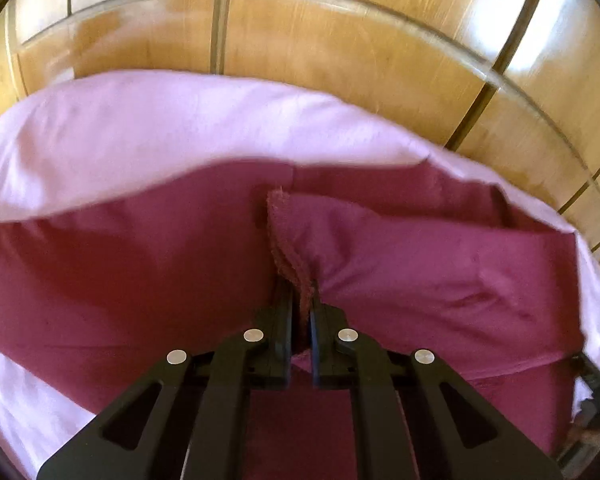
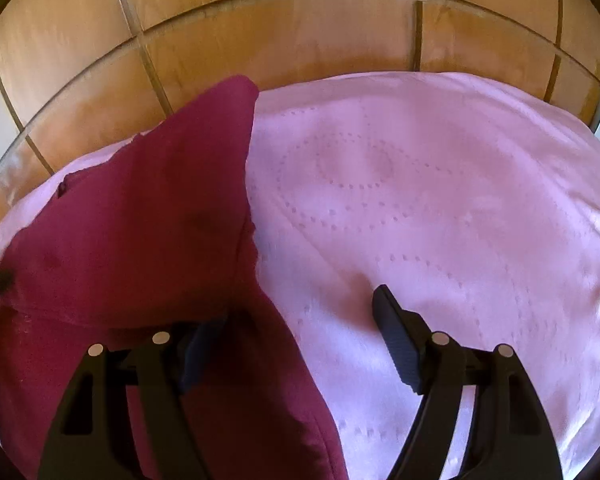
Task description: Fold small clothes
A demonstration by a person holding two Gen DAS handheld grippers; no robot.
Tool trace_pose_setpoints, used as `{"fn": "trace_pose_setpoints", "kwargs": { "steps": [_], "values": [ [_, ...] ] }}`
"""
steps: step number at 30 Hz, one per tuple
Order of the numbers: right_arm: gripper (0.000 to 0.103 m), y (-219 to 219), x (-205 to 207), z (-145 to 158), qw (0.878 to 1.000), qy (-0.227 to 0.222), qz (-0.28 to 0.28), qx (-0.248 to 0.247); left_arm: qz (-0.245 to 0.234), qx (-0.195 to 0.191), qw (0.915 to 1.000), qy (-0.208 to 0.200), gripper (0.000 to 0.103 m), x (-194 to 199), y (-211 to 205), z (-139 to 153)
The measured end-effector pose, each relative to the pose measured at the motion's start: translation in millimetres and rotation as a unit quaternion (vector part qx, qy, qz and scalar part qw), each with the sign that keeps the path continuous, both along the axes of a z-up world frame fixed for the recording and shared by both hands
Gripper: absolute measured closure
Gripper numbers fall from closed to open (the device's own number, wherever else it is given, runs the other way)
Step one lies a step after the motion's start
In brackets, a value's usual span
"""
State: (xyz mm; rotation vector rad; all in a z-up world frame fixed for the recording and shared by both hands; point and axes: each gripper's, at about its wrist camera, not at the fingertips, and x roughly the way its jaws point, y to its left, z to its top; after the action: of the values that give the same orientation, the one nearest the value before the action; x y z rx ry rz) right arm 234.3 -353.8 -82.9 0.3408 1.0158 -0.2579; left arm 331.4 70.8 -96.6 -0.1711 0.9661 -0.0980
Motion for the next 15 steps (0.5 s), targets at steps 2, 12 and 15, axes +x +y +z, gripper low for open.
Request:
{"fn": "trace_pose_setpoints", "kwargs": {
  "steps": [2, 12, 15],
  "values": [
    [0.03, 1, -6, 9, 1.0, 0.005, 0.014, -0.012, -0.003, 0.003, 1.0, -0.009, 0.097, -2, -4, 1],
    [0.03, 61, 4, 75, 0.987, -0.095, 0.127, -0.033, -0.006, 0.014, 0.9981, -0.059, 0.097, -12, -24, 23],
    [0.031, 73, 43, 32, 0.991, -0.023, 0.133, -0.027, -0.003, 0.067, 0.9972, -0.033, 0.092, 0, -31, 6]
  ]
}}
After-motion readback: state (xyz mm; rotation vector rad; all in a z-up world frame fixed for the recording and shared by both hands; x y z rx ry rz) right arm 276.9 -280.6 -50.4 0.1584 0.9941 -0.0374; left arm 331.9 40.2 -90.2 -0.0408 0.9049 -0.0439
